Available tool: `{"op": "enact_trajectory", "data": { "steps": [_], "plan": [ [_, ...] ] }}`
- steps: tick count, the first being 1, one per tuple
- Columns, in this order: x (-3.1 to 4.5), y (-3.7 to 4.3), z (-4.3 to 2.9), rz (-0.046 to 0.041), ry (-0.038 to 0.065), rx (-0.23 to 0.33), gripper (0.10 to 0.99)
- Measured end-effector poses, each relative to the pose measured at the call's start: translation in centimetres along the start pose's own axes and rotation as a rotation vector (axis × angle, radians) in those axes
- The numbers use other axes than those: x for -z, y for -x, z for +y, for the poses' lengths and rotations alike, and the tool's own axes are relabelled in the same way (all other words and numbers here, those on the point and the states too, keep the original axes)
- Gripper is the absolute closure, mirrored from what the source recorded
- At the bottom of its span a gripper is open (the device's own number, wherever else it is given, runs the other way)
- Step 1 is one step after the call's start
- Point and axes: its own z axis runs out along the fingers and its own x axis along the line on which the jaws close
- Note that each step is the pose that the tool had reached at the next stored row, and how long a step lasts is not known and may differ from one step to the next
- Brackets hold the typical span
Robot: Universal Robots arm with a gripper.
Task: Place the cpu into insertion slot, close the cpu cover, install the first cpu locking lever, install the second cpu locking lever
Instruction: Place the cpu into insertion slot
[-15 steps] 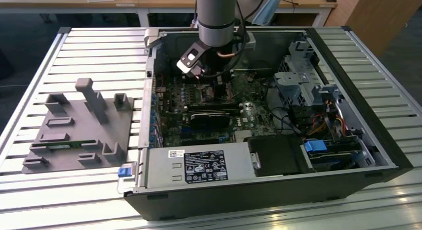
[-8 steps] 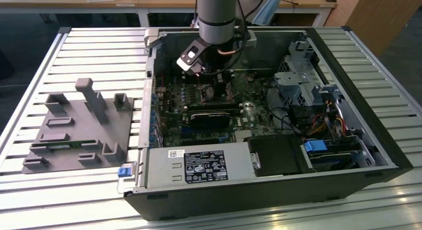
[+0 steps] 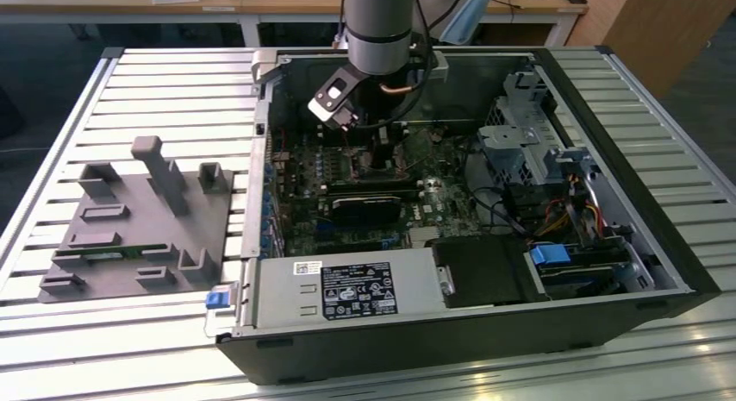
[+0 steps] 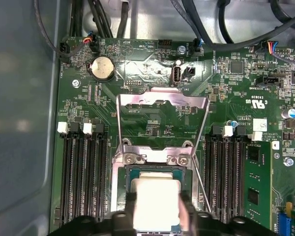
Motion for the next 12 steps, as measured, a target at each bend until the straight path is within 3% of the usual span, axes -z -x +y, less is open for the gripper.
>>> {"op": "enact_trajectory", "data": {
  "steps": [1,2,4,5,7,8,9,12],
  "plan": [
    [0.01,0.00,0.01,-0.0001,-0.001,0.000,0.667],
    [0.01,0.00,0.01,0.0000,-0.002,0.000,0.667],
    [0.01,0.00,0.01,0.0000,-0.003,0.000,0.784],
    [0.01,0.00,0.01,0.0000,-0.003,0.000,0.784],
    [0.02,0.00,0.01,-0.0001,-0.003,0.000,0.902],
    [0.02,0.00,0.02,0.0000,-0.003,0.000,0.902],
    [0.03,0.00,0.03,0.0000,-0.003,0.000,0.961],
    [0.09,0.00,0.04,-0.0002,-0.003,0.000,0.980]
  ]
}}
